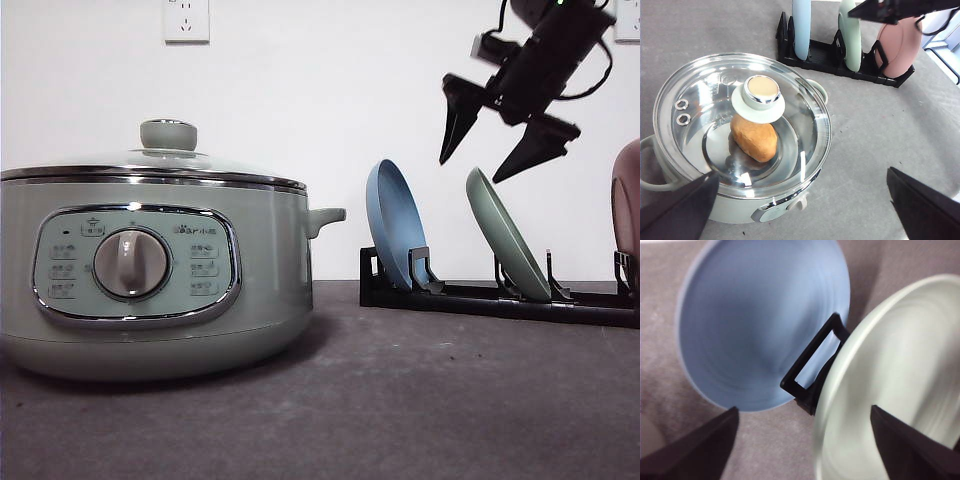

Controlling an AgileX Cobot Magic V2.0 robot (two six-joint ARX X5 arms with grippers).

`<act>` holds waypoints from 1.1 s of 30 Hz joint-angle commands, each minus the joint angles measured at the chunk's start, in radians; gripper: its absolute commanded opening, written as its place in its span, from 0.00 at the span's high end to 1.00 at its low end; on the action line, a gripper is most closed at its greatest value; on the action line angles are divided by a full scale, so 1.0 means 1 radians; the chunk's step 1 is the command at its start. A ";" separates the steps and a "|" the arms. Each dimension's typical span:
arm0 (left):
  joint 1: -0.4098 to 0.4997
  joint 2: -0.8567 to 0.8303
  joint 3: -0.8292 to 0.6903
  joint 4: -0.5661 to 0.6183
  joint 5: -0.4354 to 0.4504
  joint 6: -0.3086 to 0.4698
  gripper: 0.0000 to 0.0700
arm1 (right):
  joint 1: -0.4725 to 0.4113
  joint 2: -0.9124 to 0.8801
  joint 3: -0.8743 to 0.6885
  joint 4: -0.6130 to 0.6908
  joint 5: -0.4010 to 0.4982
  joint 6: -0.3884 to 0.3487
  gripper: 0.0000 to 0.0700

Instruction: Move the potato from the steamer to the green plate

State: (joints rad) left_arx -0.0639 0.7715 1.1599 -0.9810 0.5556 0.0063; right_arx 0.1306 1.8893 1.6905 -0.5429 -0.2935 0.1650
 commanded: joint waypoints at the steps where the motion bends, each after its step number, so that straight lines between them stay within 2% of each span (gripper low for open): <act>1: -0.002 0.005 0.020 0.006 0.005 0.008 0.03 | 0.006 0.030 0.023 0.015 0.010 0.007 0.46; 4: -0.002 0.005 0.020 0.005 0.005 0.008 0.03 | 0.009 0.046 0.023 0.020 0.015 0.008 0.50; 10: -0.002 0.005 0.020 0.005 0.005 0.008 0.03 | 0.010 0.052 0.023 0.018 0.056 0.008 0.78; 16: -0.002 0.005 0.020 0.005 0.005 0.008 0.03 | 0.009 0.052 0.023 0.017 0.059 0.009 0.98; 33: -0.002 0.005 0.020 0.005 0.005 0.008 0.03 | 0.011 -0.012 0.025 0.011 0.047 0.006 0.99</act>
State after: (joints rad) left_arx -0.0639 0.7715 1.1599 -0.9840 0.5556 0.0063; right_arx 0.1383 1.8972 1.6905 -0.5439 -0.2464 0.1783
